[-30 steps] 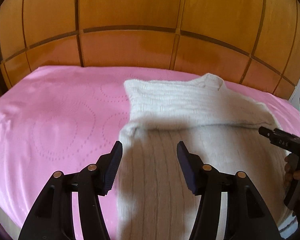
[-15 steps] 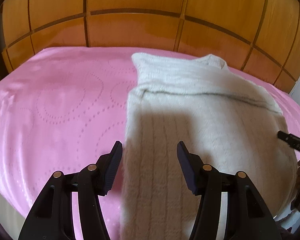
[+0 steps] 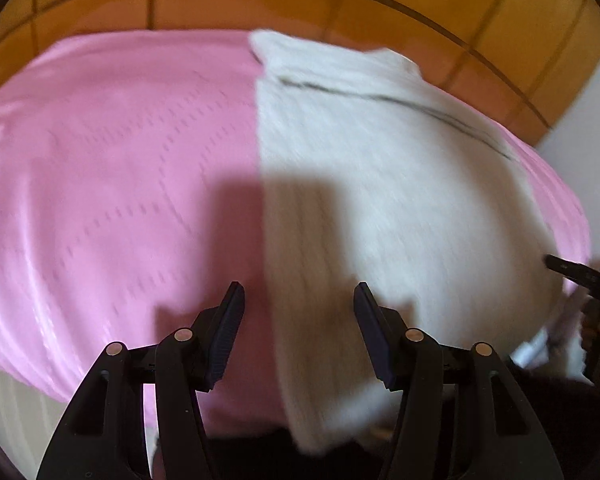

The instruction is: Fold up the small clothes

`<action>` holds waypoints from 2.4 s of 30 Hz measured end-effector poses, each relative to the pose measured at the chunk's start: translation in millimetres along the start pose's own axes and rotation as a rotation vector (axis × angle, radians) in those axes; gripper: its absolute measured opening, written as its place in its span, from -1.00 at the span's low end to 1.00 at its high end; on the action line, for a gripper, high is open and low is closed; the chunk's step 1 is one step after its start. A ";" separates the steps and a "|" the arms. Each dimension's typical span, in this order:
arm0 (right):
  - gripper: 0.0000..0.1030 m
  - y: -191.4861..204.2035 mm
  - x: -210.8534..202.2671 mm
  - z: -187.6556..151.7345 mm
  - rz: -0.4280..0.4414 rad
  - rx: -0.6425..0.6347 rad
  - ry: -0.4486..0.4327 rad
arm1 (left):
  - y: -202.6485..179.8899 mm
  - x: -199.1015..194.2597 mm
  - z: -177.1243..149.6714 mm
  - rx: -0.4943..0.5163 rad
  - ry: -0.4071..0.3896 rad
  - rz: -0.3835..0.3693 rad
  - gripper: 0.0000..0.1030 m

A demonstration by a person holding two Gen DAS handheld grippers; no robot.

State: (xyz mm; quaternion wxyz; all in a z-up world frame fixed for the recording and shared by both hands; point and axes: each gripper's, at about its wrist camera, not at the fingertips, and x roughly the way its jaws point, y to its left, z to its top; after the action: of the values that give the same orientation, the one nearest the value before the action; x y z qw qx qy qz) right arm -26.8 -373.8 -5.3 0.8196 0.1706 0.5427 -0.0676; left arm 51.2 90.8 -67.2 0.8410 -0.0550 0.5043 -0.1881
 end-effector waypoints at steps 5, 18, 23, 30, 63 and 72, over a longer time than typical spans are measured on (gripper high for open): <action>-0.30 9.6 -1.7 -28.8 0.088 -0.029 0.106 | -12.6 -0.8 -24.7 0.032 0.088 -0.097 -0.22; -0.77 15.3 -21.7 55.9 0.430 0.091 -0.051 | 6.4 -24.5 50.1 -0.187 -0.060 -0.424 -0.88; -0.85 2.1 9.4 103.0 0.410 0.193 -0.069 | 10.4 9.2 103.4 -0.251 -0.076 -0.389 -0.89; -0.65 -11.1 18.9 139.2 0.363 0.236 -0.120 | 40.5 54.0 143.1 -0.444 -0.043 -0.329 -0.62; -0.84 4.0 -32.0 64.3 0.240 -0.051 -0.110 | 38.9 -6.6 40.9 -0.111 -0.079 -0.270 -0.79; -0.82 -7.9 -52.0 1.8 0.219 -0.059 -0.003 | 51.9 -30.8 -30.1 -0.183 0.011 -0.246 -0.78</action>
State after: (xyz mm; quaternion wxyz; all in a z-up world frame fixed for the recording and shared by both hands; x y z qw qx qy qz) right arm -48.4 -385.7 41.2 0.8276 0.2045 0.5213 0.0384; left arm 25.6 153.1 -71.0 0.8004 -0.1917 0.5134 -0.2431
